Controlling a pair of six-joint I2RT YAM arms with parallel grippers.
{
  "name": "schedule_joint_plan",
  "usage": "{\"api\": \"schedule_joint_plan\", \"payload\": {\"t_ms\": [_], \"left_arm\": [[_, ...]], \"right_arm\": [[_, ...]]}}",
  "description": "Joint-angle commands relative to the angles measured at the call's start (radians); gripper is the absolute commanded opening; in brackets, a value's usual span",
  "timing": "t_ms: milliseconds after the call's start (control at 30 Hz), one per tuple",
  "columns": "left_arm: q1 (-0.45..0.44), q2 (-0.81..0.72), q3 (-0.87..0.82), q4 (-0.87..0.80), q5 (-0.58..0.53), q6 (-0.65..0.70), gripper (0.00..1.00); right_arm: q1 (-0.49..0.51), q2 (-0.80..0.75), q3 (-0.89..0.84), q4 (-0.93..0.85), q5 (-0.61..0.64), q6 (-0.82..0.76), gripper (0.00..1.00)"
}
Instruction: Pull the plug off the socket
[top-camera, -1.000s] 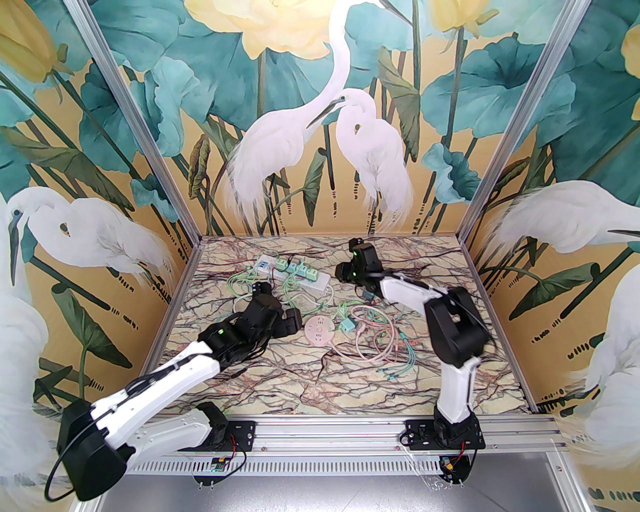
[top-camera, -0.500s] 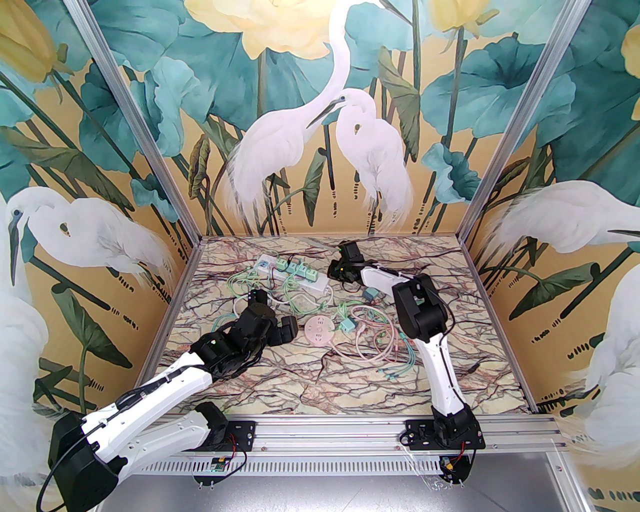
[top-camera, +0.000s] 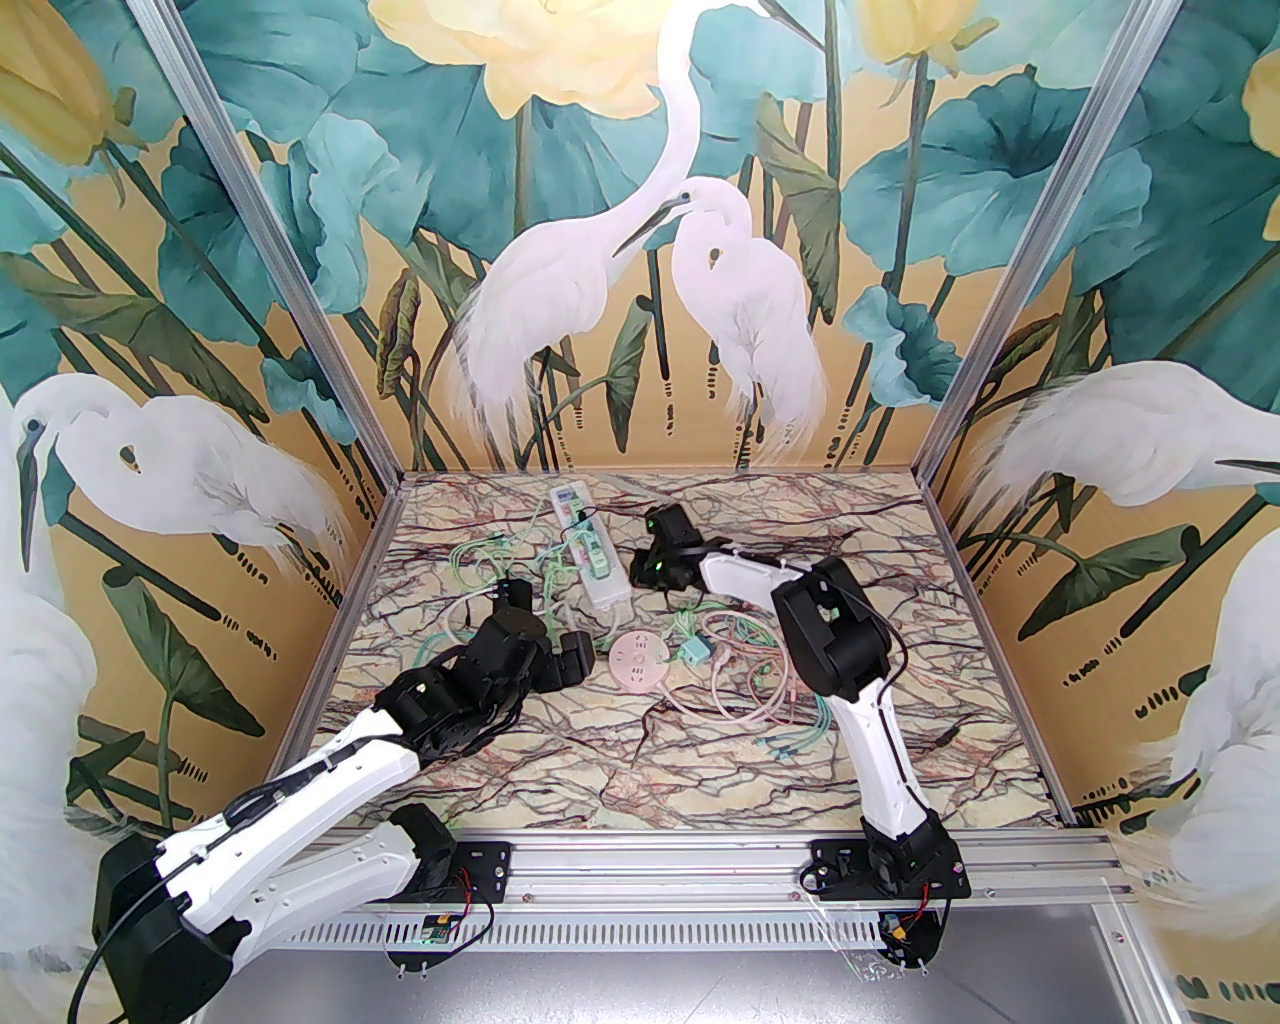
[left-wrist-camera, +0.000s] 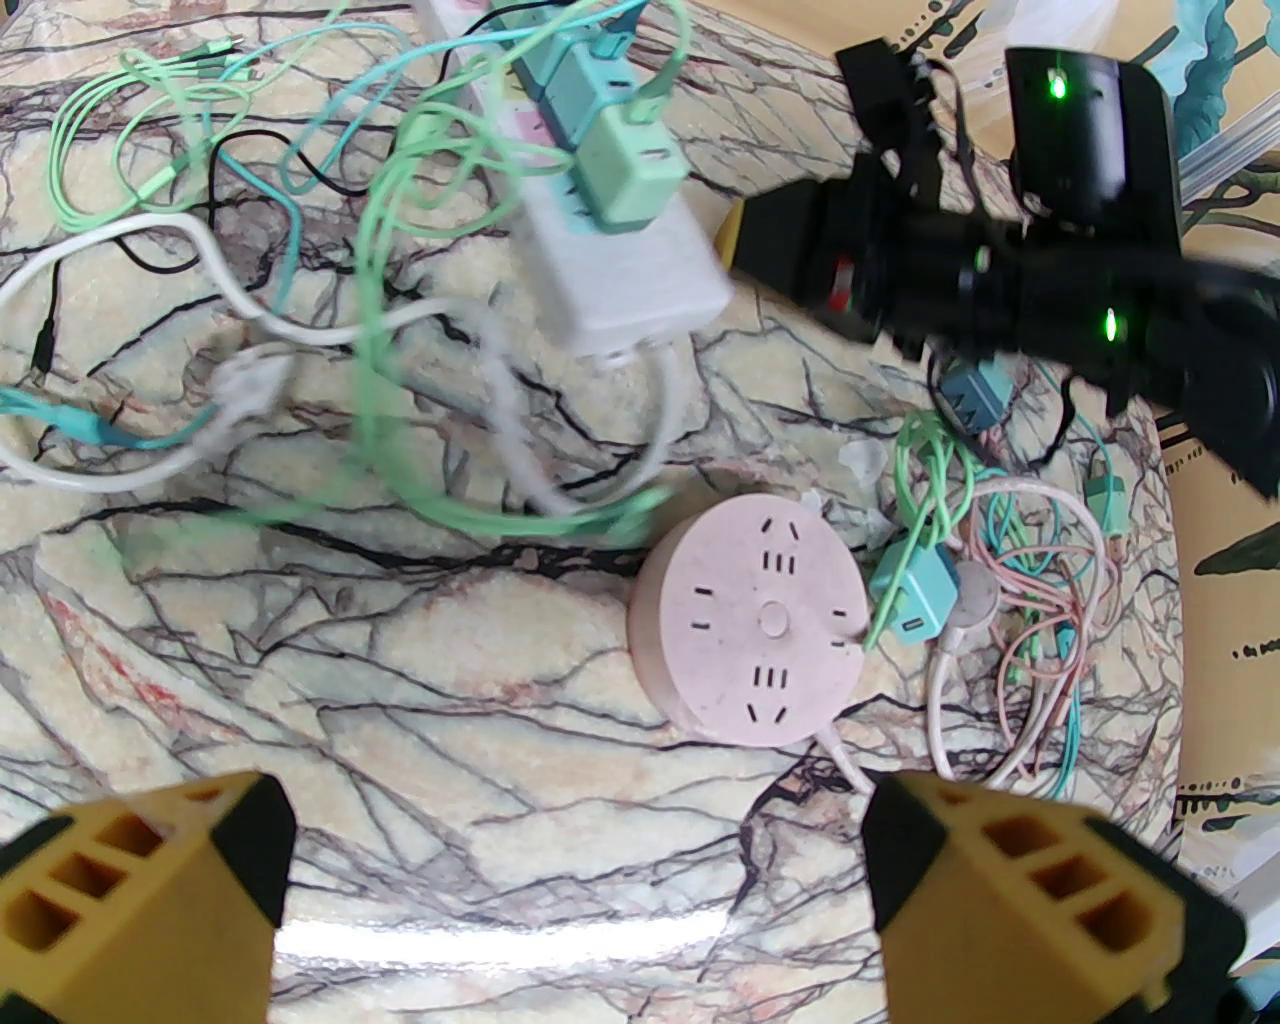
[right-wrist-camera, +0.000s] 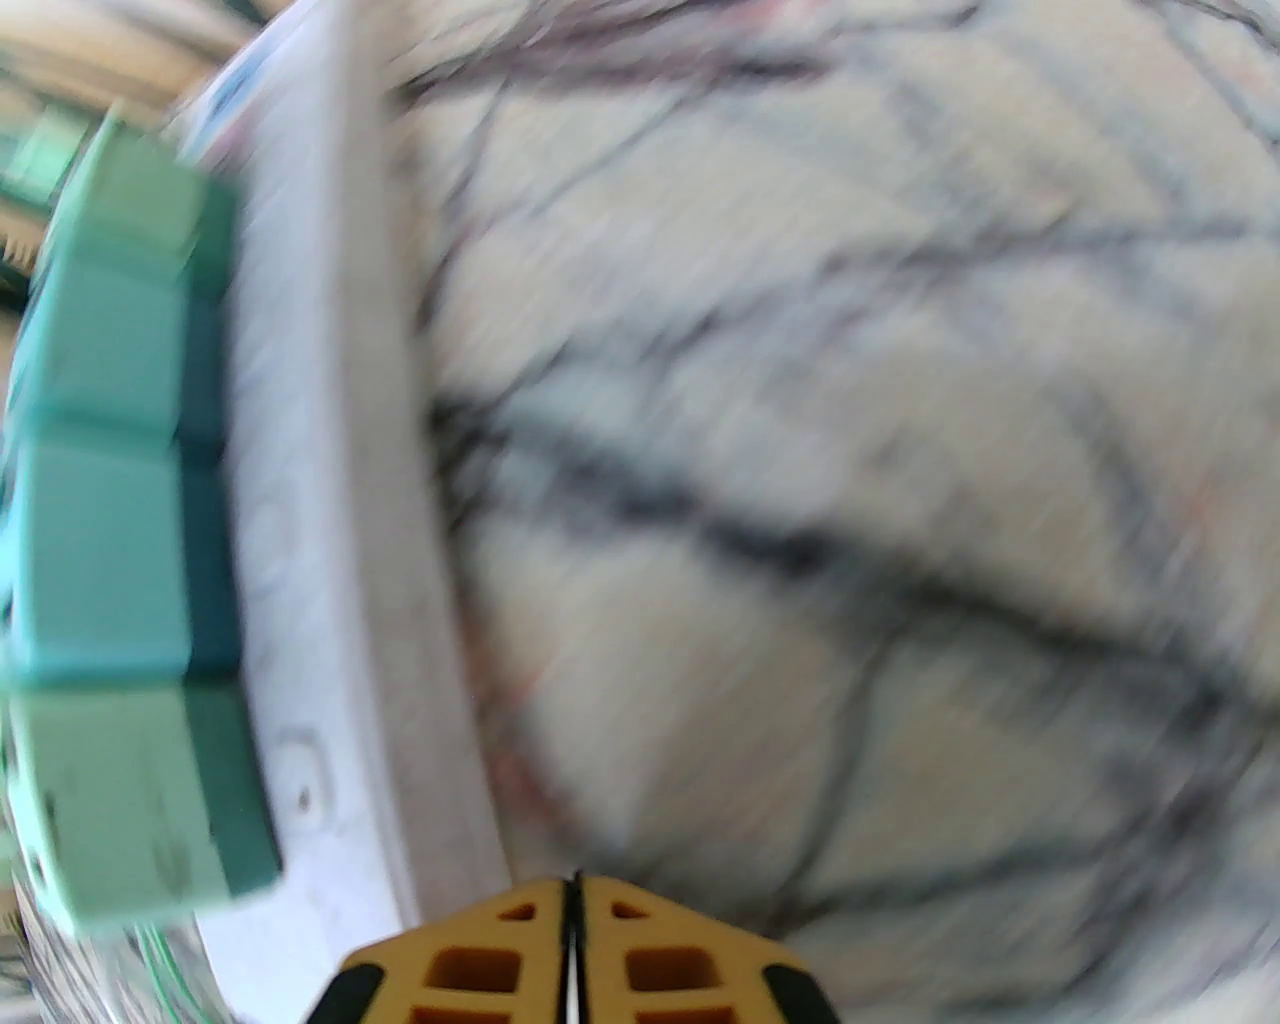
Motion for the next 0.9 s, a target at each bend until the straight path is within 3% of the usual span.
{"api": "schedule_joint_plan", "payload": {"t_ms": [0,233,433,700,867], "left_arm": [[0.008,-0.027,-0.019,-0.008,-0.024,-0.011,1.00],[0.008,-0.003,-0.016,-0.009,-0.056,0.019,1.00],[0.018,0.076,0.024,0.034,-0.074,0.081,1.00],[0.120,0.247,0.125,0.103,0.002,0.143,0.97],[0.148,0.379,0.212,0.127,0.031,0.163,0.92]], "right_arm": [[0.052,-0.065,-0.052,0.008,-0.009,-0.028,0.12],[0.102,-0.110,-0.076,0.013,0.013,-0.030,0.13],[0.100,-0.254,-0.160,0.029,0.061,-0.066,0.17],[0.069,-0.543,-0.458,0.142,0.142,-0.112,0.26],[0.051,-0.701,-0.657,0.238,0.228,-0.162,0.41]]}}
